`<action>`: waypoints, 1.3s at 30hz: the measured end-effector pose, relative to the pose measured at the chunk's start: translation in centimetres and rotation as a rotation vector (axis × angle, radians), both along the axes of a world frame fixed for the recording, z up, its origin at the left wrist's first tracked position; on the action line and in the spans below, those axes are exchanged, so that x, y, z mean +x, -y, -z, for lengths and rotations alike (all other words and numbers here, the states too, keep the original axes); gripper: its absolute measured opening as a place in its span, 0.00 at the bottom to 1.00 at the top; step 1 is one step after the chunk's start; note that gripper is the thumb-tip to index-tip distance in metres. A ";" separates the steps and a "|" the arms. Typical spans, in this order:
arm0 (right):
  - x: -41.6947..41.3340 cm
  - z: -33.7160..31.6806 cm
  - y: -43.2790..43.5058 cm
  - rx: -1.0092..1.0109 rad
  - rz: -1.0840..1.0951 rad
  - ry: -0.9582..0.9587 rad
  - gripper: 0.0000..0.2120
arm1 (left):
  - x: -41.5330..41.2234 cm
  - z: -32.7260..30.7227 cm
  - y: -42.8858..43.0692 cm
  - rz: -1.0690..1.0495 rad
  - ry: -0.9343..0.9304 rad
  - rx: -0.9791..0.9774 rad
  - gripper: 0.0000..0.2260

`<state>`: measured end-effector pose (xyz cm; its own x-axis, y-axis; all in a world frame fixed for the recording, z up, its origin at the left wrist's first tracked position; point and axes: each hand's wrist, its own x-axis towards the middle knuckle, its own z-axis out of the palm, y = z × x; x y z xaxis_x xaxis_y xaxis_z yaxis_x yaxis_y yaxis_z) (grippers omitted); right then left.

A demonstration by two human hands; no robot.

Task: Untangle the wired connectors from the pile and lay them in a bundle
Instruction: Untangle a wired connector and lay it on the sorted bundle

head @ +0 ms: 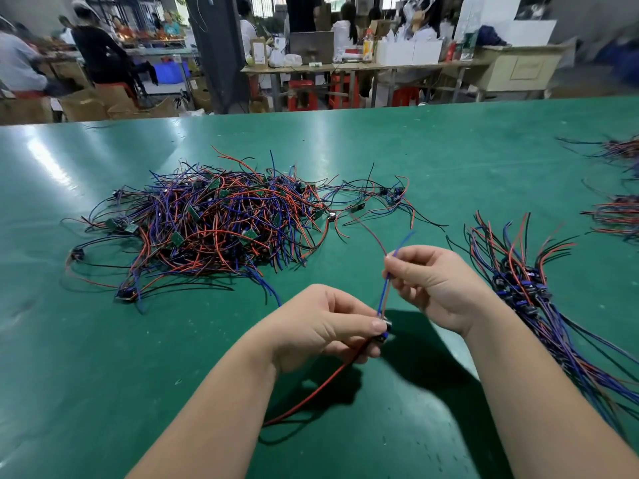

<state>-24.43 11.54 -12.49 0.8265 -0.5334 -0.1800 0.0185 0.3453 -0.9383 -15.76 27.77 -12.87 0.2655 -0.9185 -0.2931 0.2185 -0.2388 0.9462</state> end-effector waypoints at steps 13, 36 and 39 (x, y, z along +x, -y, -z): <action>-0.2 -0.2 0.8 0.227 0.137 0.057 0.18 | 0.3 -0.2 -0.7 0.182 0.074 0.020 0.03; -0.9 0.6 -0.4 0.043 -0.428 -0.060 0.12 | 0.6 -0.1 -0.8 0.050 0.131 -0.073 0.06; -0.9 0.4 -0.6 -0.088 -0.416 -0.120 0.04 | 0.5 -0.1 -0.7 0.079 0.127 -0.040 0.04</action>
